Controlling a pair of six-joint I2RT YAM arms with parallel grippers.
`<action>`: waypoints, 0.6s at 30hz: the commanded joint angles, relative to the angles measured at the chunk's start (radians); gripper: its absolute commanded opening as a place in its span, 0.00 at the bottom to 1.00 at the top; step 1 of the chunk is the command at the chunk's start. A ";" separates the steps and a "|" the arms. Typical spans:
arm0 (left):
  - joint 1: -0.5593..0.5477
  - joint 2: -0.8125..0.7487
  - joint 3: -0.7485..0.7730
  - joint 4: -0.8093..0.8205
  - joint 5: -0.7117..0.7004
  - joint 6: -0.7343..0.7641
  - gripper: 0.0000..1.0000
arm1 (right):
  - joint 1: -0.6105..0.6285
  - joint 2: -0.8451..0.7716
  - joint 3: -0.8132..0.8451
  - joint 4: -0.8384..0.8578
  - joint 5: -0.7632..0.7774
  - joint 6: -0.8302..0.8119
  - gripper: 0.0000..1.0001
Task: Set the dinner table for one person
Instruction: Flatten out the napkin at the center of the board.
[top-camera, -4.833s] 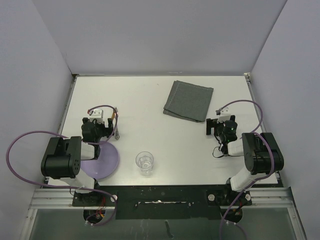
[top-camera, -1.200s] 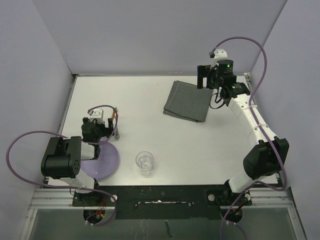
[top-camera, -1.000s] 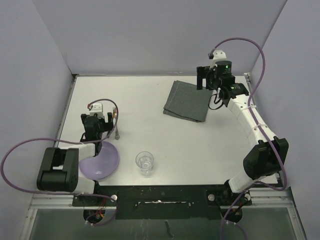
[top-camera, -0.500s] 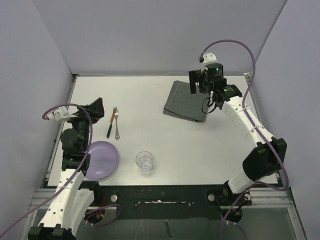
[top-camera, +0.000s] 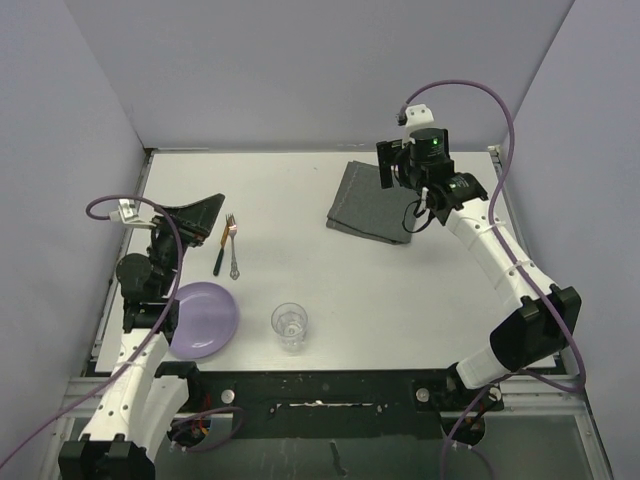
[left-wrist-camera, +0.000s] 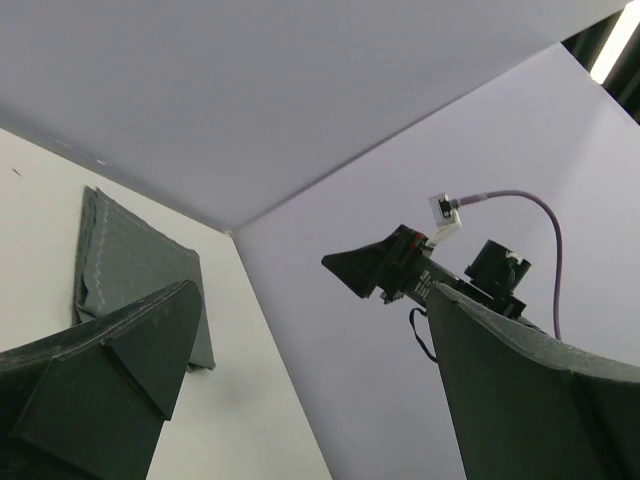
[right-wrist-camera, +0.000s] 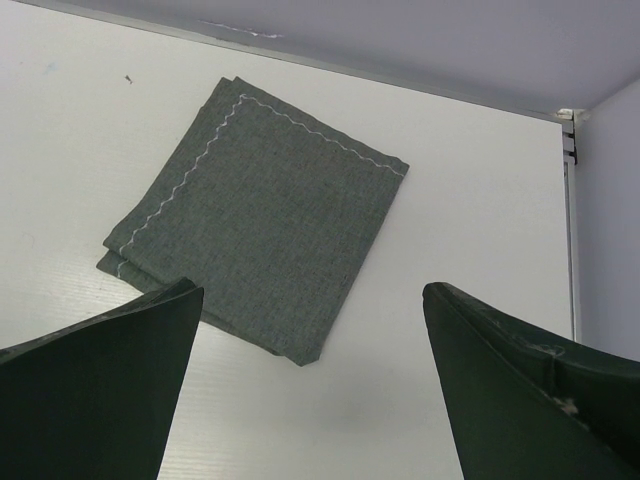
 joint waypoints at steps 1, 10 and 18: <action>0.015 0.074 0.002 0.328 0.190 -0.175 0.98 | 0.018 -0.064 0.001 0.016 0.038 -0.009 0.98; 0.011 0.074 0.044 0.407 0.256 0.036 0.98 | 0.022 -0.048 0.006 0.026 0.049 -0.017 0.98; 0.009 0.090 0.168 0.062 0.293 0.189 0.98 | -0.059 0.190 0.254 -0.057 0.007 -0.012 0.98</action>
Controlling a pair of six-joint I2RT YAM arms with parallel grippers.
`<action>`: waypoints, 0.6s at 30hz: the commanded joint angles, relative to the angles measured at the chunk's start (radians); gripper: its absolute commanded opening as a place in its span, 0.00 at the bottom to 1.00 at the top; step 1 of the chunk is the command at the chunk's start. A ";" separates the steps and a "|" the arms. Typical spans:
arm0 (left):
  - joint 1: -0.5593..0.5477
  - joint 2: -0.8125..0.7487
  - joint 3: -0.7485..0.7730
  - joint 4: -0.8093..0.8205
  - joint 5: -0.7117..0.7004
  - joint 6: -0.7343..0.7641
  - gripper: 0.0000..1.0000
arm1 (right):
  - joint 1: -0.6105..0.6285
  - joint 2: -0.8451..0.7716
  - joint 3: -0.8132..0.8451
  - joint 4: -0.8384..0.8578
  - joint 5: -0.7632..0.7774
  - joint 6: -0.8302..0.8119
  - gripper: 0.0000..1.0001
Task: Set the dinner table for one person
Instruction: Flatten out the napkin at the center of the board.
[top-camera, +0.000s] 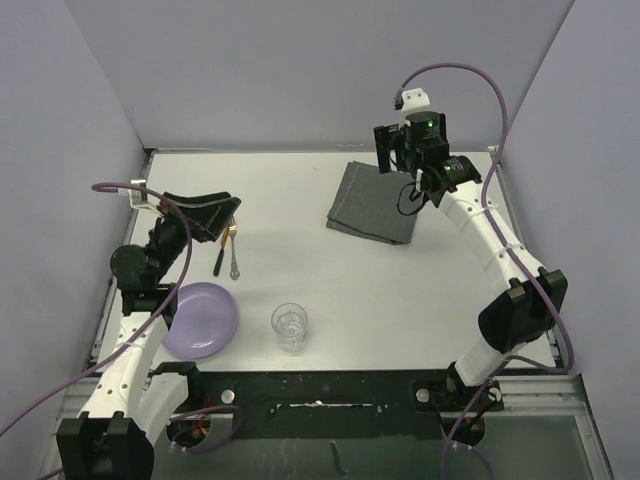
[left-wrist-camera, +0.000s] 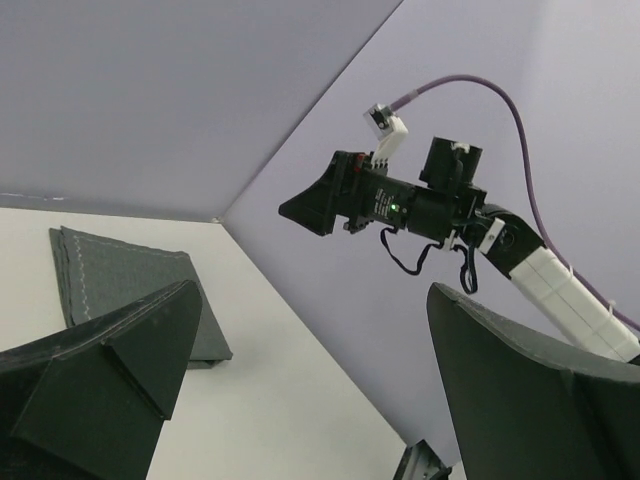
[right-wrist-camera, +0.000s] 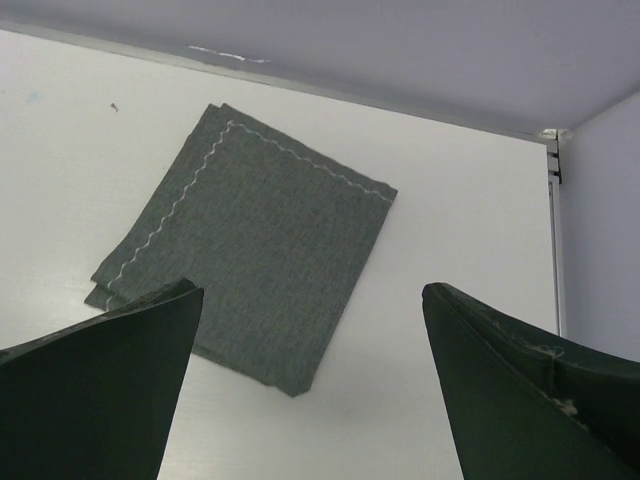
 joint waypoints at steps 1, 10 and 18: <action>0.000 0.002 0.116 -0.190 0.034 0.142 0.98 | -0.072 0.162 0.187 -0.053 -0.034 0.015 0.98; -0.003 -0.011 0.315 -0.773 -0.026 0.370 0.98 | -0.198 0.501 0.447 -0.196 -0.114 0.046 0.98; -0.004 -0.040 0.312 -0.837 -0.019 0.410 0.98 | -0.227 0.591 0.471 -0.153 -0.137 0.024 0.99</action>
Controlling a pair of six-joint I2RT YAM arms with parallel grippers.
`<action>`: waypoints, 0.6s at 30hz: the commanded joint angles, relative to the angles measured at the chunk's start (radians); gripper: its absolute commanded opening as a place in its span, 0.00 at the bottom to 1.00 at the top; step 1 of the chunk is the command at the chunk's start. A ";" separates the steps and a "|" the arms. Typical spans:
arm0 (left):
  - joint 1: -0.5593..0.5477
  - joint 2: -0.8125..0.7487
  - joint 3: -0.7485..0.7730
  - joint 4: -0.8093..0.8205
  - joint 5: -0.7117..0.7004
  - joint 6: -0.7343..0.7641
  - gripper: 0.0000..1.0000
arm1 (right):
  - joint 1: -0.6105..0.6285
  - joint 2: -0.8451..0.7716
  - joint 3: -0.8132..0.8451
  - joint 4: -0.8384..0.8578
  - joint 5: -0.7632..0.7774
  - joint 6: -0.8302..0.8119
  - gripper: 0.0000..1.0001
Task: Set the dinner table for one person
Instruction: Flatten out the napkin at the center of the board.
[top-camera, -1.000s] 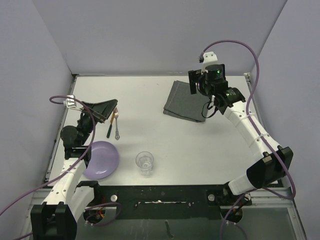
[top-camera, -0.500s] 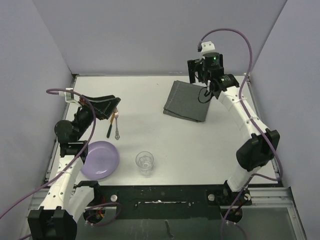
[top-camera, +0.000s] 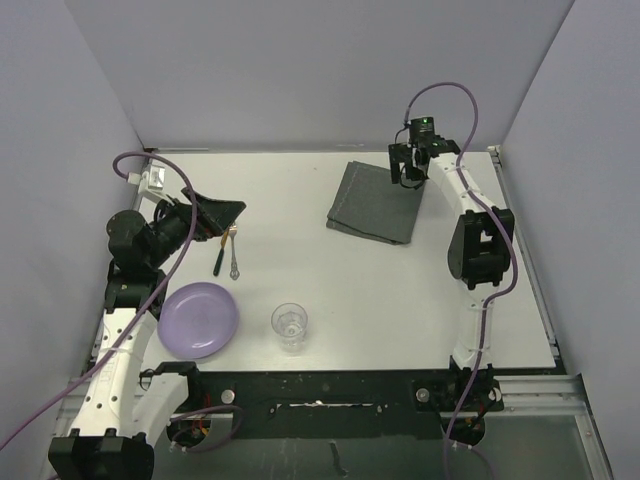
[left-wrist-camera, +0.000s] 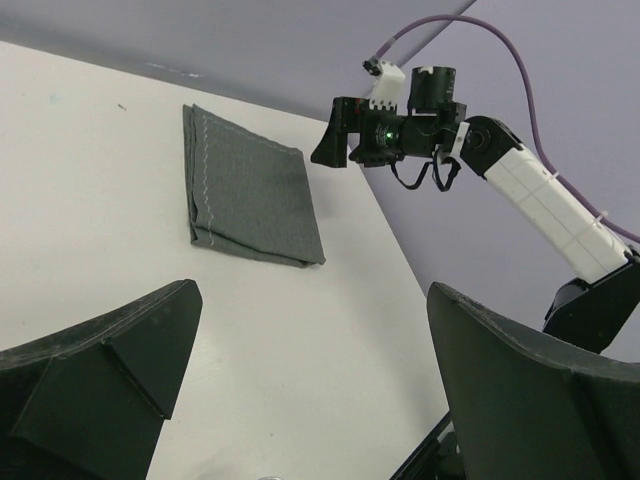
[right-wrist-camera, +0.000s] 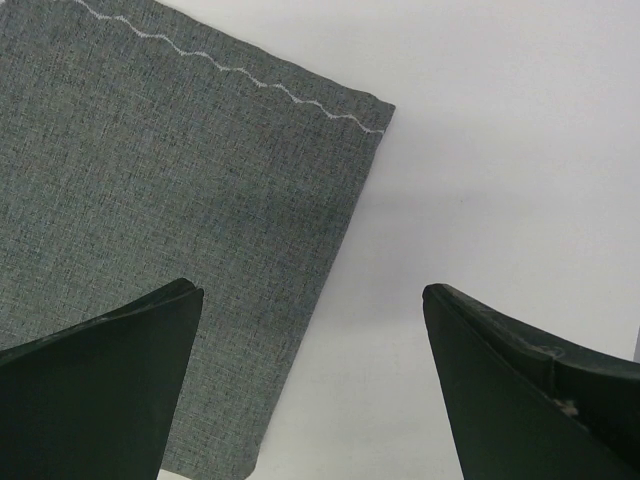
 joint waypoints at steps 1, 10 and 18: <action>-0.004 -0.030 0.031 -0.053 -0.002 0.055 0.98 | -0.017 -0.014 0.075 0.040 -0.048 -0.002 0.99; -0.005 -0.041 0.001 -0.105 -0.024 0.085 0.98 | -0.054 0.045 0.065 0.042 -0.100 0.040 0.98; -0.005 -0.066 0.000 -0.166 -0.053 0.117 0.98 | -0.072 0.060 -0.033 0.089 -0.164 0.093 0.93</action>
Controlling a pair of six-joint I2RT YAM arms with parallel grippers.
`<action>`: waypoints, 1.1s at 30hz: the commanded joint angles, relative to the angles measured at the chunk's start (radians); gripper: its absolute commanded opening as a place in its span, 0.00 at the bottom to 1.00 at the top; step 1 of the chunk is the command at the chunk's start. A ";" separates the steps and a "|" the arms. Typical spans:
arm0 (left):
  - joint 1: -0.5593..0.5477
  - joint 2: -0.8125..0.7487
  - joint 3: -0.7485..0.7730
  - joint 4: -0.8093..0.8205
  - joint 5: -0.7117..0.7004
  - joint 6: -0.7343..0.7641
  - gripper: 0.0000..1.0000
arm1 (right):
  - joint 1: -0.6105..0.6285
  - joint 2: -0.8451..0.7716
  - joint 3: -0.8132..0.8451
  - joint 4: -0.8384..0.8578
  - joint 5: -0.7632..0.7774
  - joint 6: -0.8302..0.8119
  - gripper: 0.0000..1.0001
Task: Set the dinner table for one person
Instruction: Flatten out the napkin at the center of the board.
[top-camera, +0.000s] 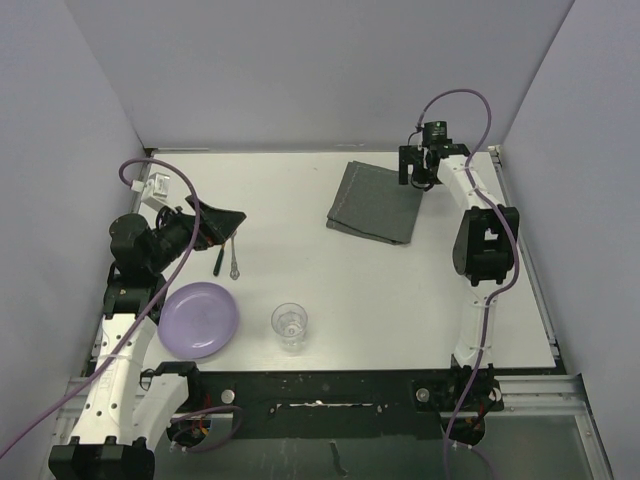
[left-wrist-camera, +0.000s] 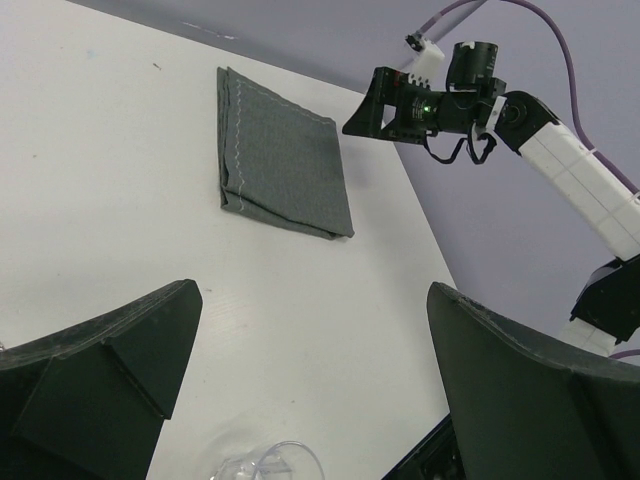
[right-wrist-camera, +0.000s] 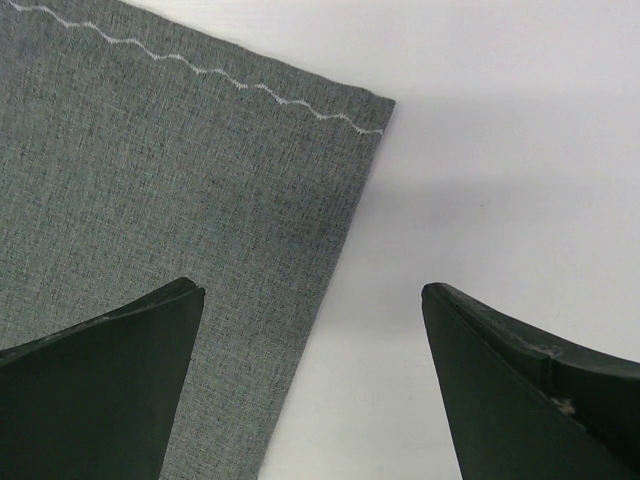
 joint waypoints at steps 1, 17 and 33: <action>-0.004 -0.036 0.011 -0.018 -0.029 0.040 0.98 | -0.007 0.018 -0.027 0.062 -0.066 0.046 0.92; -0.006 -0.043 0.017 -0.081 -0.066 0.063 0.98 | -0.045 0.111 -0.014 0.064 -0.168 0.093 0.83; -0.006 -0.009 -0.024 -0.063 -0.109 0.038 0.98 | 0.054 -0.050 -0.001 0.000 -0.022 0.056 0.00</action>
